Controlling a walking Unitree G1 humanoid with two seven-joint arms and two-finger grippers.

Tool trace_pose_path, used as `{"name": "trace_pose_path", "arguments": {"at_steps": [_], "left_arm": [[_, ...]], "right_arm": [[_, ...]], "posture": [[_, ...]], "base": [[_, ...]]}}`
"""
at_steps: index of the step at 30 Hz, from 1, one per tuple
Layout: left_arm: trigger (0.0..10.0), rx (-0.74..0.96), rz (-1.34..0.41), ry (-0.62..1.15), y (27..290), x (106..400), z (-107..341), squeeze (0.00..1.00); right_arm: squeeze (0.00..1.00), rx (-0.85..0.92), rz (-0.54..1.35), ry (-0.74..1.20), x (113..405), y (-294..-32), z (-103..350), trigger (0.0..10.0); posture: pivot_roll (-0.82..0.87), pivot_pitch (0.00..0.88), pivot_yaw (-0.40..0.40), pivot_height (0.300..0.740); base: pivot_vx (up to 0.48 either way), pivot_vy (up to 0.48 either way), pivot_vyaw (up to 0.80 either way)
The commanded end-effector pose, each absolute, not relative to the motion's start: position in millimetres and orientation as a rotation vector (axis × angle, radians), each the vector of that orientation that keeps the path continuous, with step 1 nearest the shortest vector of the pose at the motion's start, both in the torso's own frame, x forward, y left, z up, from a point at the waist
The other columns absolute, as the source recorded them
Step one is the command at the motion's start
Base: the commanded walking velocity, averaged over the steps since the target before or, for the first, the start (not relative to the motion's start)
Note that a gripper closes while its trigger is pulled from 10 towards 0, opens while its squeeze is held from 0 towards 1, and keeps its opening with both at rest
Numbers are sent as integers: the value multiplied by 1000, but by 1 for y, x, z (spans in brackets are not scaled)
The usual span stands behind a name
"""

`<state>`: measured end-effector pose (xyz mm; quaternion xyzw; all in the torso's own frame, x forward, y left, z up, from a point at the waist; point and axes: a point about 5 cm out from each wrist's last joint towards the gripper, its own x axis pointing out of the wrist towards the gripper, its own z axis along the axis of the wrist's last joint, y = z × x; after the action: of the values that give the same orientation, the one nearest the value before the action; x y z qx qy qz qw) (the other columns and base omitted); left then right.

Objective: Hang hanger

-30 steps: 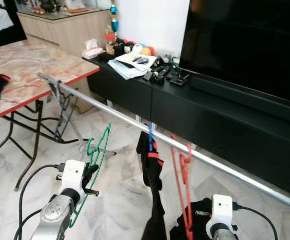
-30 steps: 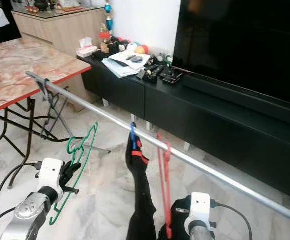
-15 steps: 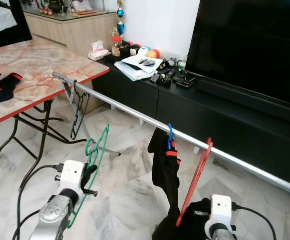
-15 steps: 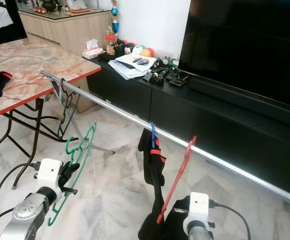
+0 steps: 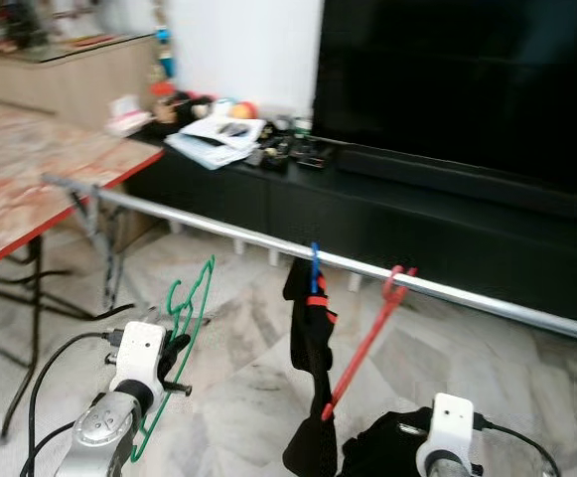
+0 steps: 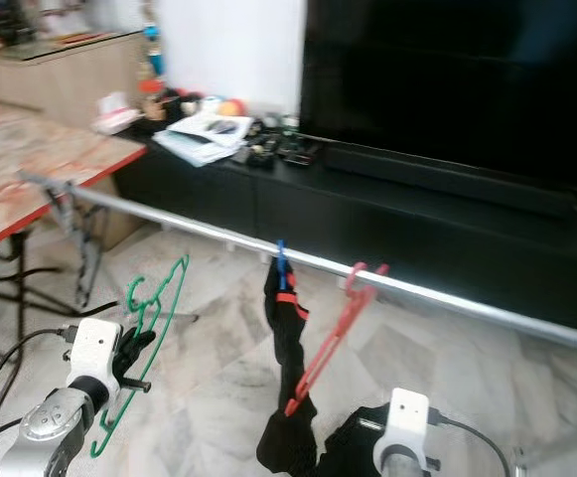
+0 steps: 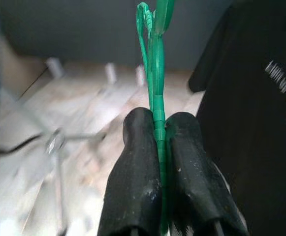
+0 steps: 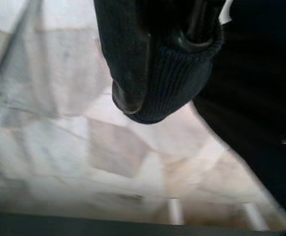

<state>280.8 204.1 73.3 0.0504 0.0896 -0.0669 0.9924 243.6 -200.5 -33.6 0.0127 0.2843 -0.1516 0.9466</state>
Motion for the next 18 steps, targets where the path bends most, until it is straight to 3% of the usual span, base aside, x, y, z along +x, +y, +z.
{"name": "trace_pose_path", "arguments": {"at_steps": [1,11,18], "left_arm": [[10000,103,-131,191,207,278,73,0],[10000,105,-122,196,210,276,74,0],[10000,117,-125,196,210,274,75,0]], "right_arm": [[0,34,-318,553,250,-199,-28,10000],[0,25,-326,550,251,-199,-27,10000],[0,9,-321,521,252,-198,-24,10000]], "posture": [[84,0,31,740],[90,0,29,740],[96,0,26,740]], "base": [[0,281,-800],[0,283,-800],[0,0,0]]}}
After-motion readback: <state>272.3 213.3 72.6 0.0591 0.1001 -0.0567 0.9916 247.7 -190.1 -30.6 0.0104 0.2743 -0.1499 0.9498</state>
